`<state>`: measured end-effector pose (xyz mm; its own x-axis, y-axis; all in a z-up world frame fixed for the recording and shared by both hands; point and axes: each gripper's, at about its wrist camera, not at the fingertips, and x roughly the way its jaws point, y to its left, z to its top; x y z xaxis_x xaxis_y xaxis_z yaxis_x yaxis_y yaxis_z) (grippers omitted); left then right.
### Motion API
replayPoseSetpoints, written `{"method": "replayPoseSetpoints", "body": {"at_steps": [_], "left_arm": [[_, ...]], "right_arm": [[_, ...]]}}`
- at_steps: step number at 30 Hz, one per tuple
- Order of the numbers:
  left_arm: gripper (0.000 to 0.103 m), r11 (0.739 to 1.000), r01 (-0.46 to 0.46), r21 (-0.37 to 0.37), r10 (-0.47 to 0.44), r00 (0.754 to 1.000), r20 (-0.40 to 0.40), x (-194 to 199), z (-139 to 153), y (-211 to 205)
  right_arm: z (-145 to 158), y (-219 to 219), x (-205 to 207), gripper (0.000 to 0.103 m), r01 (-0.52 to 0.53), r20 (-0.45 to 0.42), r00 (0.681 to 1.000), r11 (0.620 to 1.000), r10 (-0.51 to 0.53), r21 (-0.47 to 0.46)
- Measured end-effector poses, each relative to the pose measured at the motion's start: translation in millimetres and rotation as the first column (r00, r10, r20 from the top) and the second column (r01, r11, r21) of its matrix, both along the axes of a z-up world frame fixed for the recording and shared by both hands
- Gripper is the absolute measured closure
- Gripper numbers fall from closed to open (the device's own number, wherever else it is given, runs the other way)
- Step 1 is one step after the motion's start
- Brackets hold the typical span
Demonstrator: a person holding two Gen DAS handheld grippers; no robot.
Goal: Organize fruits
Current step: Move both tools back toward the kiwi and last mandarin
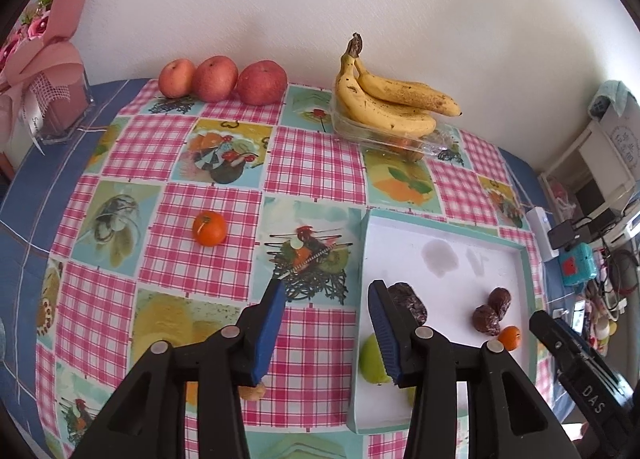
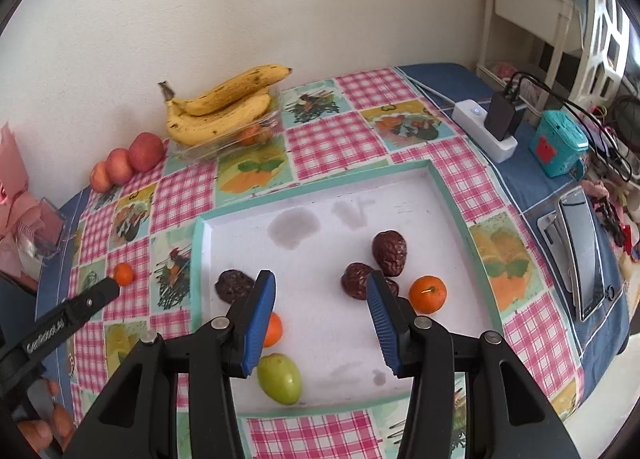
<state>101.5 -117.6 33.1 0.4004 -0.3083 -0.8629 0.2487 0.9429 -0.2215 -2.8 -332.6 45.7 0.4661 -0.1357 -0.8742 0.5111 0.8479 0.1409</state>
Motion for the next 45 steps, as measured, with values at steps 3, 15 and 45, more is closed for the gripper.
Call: {"method": "replayPoseSetpoints", "body": {"at_steps": [3,15,45], "left_arm": [[0.021,0.999,-0.014,0.037,0.014,1.0,0.004,0.1,-4.0,-0.3],[0.0,0.992,-0.087,0.096,0.086,0.996,0.011,7.9,-14.9,18.9],[0.0,0.949,-0.225,0.222,0.21,0.974,0.09,18.3,8.3,116.1]], "right_arm": [[2.9,3.8,2.2,0.054,-0.016,0.006,1.0,1.0,0.016,-0.007],[-18.2,7.4,13.3,0.019,-0.054,-0.063,0.997,0.998,0.053,-0.01],[-22.7,46.2,38.6,0.001,-0.156,-0.072,0.985,0.987,0.154,-0.023]]}}
